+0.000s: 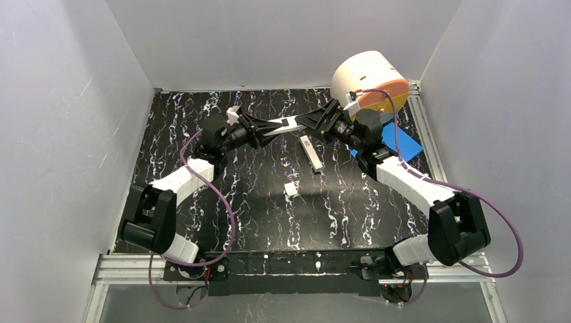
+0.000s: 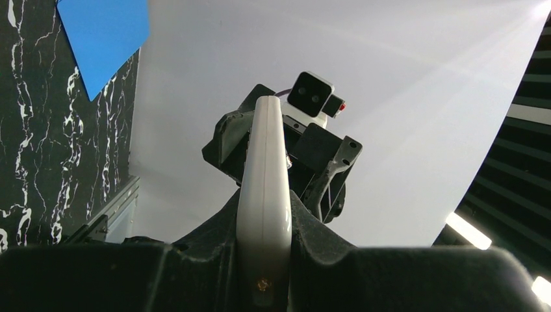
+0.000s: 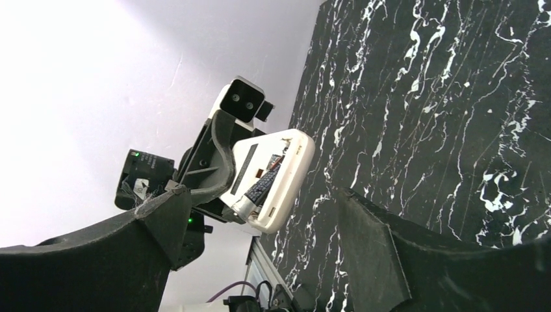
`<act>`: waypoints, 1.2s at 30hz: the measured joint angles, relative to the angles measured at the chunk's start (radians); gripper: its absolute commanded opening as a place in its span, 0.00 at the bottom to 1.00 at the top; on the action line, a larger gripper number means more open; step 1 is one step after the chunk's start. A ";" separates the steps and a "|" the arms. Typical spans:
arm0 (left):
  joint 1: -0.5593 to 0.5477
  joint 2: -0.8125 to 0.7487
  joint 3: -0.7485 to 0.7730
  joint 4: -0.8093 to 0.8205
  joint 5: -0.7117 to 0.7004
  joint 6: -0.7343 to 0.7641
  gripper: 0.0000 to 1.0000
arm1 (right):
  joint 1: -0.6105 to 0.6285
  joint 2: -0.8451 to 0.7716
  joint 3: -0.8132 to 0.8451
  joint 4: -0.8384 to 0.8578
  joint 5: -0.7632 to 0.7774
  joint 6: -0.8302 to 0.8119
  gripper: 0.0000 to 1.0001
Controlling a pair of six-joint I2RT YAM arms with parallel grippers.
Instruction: Load the batteries into the remote control
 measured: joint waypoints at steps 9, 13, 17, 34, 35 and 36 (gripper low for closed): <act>0.000 0.000 0.000 0.012 0.002 -0.008 0.00 | 0.000 -0.002 -0.032 0.062 0.005 0.056 0.75; 0.000 0.000 -0.001 0.030 0.003 -0.023 0.00 | 0.000 -0.001 -0.053 0.084 0.019 0.092 0.71; 0.000 0.000 -0.003 0.046 0.004 -0.037 0.00 | 0.000 0.000 -0.053 0.117 0.029 0.121 0.68; 0.000 0.000 -0.010 0.075 0.010 -0.055 0.00 | 0.000 0.031 -0.058 0.194 0.029 0.194 0.45; 0.000 0.000 -0.010 0.075 0.011 -0.055 0.00 | 0.000 0.034 -0.058 0.198 0.028 0.197 0.44; 0.000 0.000 -0.010 0.075 0.011 -0.054 0.00 | 0.000 0.039 -0.056 0.201 0.026 0.199 0.44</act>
